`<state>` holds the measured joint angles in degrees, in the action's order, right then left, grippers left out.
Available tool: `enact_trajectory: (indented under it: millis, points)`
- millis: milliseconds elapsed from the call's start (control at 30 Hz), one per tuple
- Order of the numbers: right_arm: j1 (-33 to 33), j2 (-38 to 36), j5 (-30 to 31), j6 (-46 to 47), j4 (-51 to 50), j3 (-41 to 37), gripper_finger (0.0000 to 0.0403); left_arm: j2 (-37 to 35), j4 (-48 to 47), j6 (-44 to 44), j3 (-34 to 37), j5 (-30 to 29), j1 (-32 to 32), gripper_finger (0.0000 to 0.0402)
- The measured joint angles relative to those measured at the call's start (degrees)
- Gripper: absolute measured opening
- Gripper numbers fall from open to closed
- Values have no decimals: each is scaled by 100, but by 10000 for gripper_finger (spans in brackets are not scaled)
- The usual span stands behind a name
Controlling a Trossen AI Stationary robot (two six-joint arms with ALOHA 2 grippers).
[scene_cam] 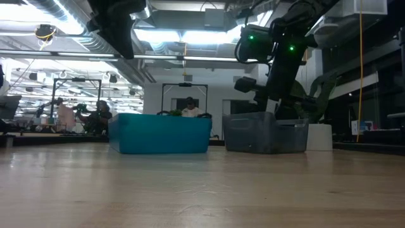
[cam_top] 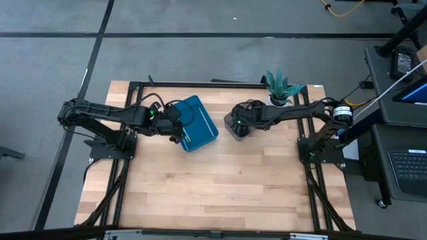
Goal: Sort pens & pencils
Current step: Return to Home Position
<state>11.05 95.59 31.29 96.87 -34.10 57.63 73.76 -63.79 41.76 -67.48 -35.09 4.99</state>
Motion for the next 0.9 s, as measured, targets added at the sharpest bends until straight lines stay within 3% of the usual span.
enact_trajectory:
  millis: [233, 533, 733, 900]
  points:
    - [-377, 0, 253, -343, 182, 436, 102, 0, 0, -39, 0, -218, 1, 54]
    - [-1563, -11, 719, -2332, -778, 2718, 71, 0, -2, -27, 0, -302, 246, 54]
    - [-3005, -12, 1686, -2670, -1239, 3329, 53, -154, 258, 608, 0, -568, 1215, 54]
    - [-4164, -10, 2416, -2269, -1558, 3158, 47, -229, 1716, 480, -2, -1602, 2395, 54]
